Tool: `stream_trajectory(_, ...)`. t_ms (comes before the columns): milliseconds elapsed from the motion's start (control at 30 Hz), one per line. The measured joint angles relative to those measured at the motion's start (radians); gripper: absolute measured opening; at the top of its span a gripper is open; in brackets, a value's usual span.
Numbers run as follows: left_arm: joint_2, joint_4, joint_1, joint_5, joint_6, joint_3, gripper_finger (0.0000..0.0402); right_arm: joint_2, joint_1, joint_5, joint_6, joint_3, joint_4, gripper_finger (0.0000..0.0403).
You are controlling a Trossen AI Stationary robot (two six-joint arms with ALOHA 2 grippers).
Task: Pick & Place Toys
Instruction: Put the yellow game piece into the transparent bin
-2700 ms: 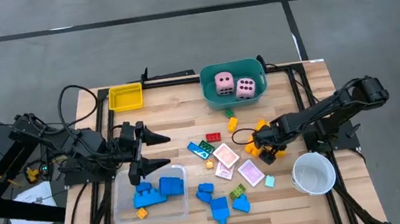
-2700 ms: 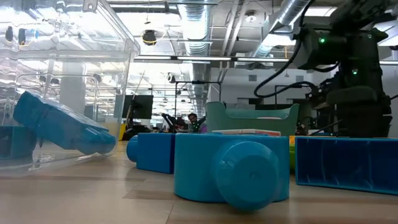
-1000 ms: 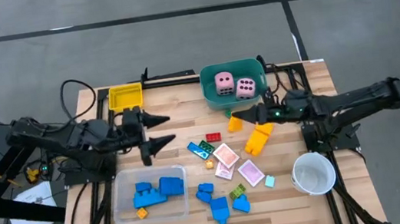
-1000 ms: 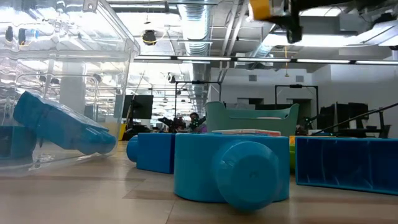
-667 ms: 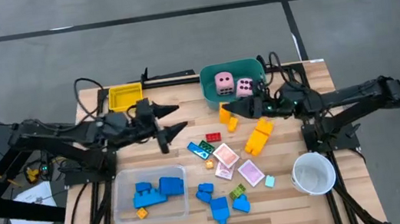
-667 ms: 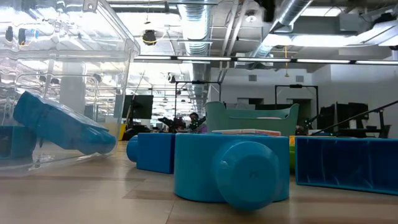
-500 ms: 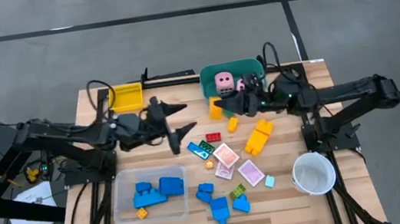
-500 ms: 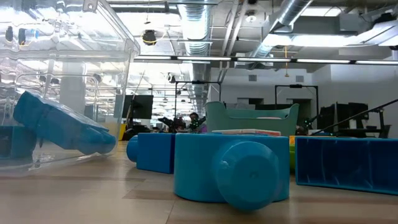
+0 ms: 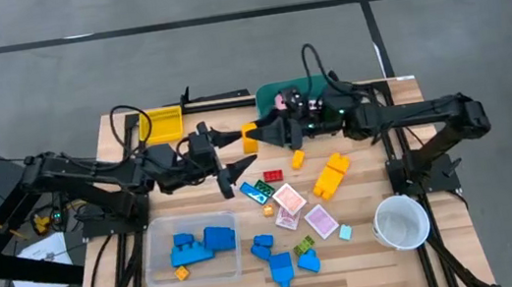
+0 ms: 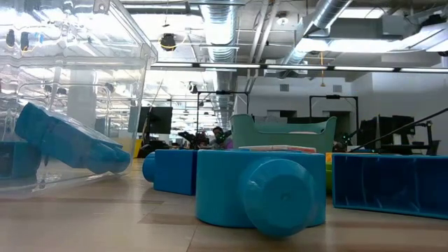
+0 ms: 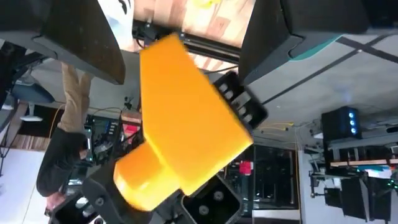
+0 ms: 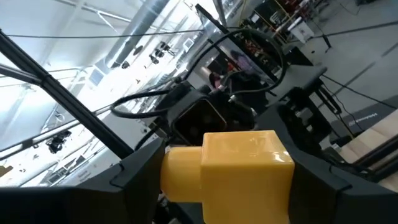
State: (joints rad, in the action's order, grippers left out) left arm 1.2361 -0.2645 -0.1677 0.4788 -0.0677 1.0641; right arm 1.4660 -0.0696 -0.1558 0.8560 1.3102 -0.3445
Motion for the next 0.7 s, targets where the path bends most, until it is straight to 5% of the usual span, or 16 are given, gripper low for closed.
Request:
stream_trajectory(367,0.001,-0.005,0.0,0.099,-0.1,0.0,0.0308,0.046,-0.005,0.034,-0.023,0.042,0.072,0.0259)
stream_trajectory(700,0.001,0.002,0.0,0.083,-0.198,0.0,0.0301,0.042,-0.012,0.088,-0.079,0.042,0.121,0.026)
